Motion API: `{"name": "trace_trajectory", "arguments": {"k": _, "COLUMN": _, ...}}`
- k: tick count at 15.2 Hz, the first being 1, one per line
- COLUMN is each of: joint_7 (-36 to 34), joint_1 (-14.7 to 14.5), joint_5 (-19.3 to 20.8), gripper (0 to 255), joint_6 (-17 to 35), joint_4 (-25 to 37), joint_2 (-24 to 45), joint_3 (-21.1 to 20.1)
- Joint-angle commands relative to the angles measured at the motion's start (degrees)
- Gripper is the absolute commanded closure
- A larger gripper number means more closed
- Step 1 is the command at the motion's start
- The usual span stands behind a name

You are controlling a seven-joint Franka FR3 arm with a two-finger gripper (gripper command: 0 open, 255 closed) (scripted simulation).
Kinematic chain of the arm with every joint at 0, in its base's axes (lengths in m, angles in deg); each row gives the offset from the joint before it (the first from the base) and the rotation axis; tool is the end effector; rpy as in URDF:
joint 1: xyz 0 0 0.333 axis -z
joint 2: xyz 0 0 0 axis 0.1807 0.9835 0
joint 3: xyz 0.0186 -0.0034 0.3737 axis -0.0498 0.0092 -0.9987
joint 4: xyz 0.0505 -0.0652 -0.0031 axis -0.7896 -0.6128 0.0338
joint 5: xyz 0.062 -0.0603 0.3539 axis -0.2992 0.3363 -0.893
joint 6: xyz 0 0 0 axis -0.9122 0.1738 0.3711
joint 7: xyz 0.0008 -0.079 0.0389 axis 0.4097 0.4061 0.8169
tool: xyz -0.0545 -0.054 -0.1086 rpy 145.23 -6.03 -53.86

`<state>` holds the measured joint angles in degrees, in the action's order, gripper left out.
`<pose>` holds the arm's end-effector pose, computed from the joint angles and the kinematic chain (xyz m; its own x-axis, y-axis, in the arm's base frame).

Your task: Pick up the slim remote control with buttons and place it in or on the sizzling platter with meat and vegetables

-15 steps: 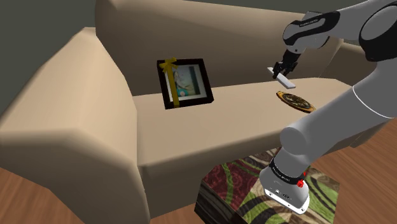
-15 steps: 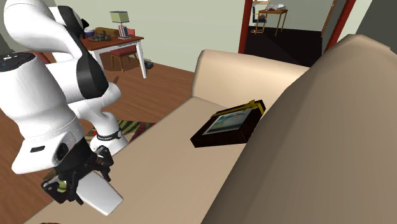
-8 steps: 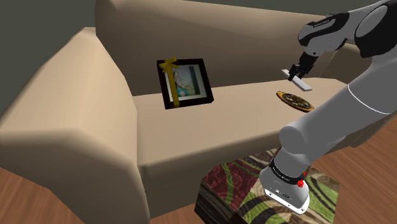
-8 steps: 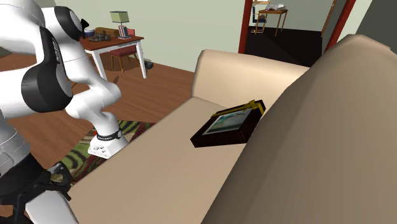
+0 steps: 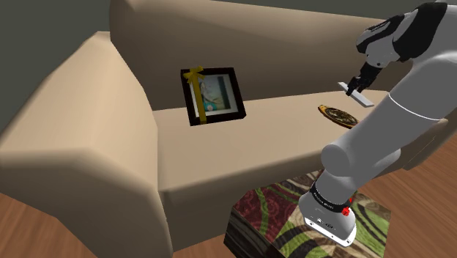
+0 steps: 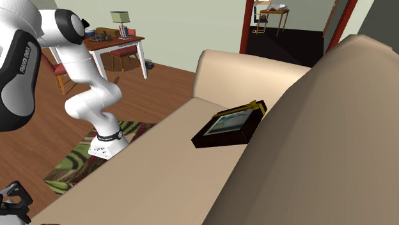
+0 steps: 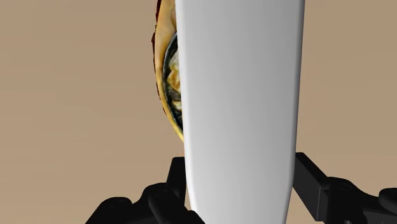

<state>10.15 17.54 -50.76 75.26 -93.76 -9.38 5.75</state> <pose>0.1141 -0.4997 0.5198 0.8947 -0.4297 0.1218 -0.4356 -0.8997 0.0262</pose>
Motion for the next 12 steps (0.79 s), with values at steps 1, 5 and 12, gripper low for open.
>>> {"name": "trace_trajectory", "arguments": {"k": 1, "joint_7": 0.91, "joint_1": 0.02, "joint_5": -0.81, "gripper": 255, "joint_6": 1.40, "joint_4": -0.76, "joint_2": 0.91, "joint_3": 0.45}}
{"name": "trace_trajectory", "arguments": {"k": 5, "joint_7": 2.01, "joint_1": -0.01, "joint_5": -2.11, "gripper": 255, "joint_6": 4.40, "joint_4": -2.83, "joint_2": 2.32, "joint_3": 0.89}}
{"name": "trace_trajectory", "arguments": {"k": 12, "joint_7": 4.54, "joint_1": -0.04, "joint_5": -5.27, "gripper": 255, "joint_6": 9.39, "joint_4": -5.88, "joint_2": 5.43, "joint_3": 1.50}}
